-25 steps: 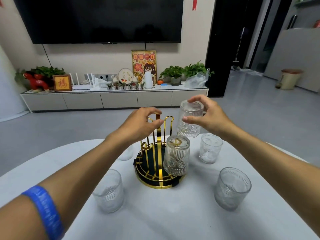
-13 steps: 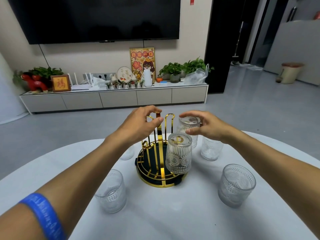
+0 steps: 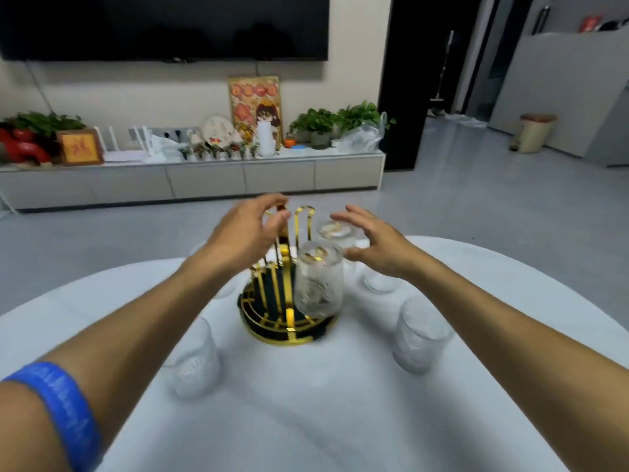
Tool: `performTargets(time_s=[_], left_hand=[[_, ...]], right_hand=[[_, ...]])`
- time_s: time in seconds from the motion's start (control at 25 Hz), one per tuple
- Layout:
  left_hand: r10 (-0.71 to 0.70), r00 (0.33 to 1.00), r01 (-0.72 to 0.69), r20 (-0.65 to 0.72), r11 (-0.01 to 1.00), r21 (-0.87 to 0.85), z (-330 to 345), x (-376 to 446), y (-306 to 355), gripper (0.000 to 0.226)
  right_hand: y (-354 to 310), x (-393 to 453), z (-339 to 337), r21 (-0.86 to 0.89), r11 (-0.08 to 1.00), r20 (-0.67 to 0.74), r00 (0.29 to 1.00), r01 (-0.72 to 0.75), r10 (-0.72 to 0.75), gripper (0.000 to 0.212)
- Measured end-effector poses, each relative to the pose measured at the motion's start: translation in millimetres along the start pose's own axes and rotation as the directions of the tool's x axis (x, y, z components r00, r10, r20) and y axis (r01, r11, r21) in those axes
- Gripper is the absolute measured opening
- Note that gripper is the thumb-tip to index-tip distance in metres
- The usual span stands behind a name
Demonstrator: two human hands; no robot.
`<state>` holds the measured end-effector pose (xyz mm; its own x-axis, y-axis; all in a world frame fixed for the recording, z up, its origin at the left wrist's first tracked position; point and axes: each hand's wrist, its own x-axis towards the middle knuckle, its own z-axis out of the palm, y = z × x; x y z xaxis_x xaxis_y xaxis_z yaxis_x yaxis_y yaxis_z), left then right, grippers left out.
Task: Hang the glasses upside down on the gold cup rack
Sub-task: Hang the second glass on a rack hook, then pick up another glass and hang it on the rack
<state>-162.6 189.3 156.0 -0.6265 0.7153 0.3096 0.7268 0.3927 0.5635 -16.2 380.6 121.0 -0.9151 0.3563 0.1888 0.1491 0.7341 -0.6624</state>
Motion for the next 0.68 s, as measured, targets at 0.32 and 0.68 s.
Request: performTargets(time_s=[0.32, 0.68], left_hand=[[0.02, 0.965, -0.064, -0.26, 0.985, -0.162, 32, -111, 50, 0.046], [-0.343, 0.939, 0.274, -0.013, 0.77, -0.576, 32, -199, 55, 0.034]], right_hand=[[18, -123, -13, -0.414, 0.816, -0.135, 0.914, -0.403, 0.383, 0.066], [-58, -163, 12, 0.232, 0.919, -0.138, 0.924, -0.32, 0.357, 0.067]])
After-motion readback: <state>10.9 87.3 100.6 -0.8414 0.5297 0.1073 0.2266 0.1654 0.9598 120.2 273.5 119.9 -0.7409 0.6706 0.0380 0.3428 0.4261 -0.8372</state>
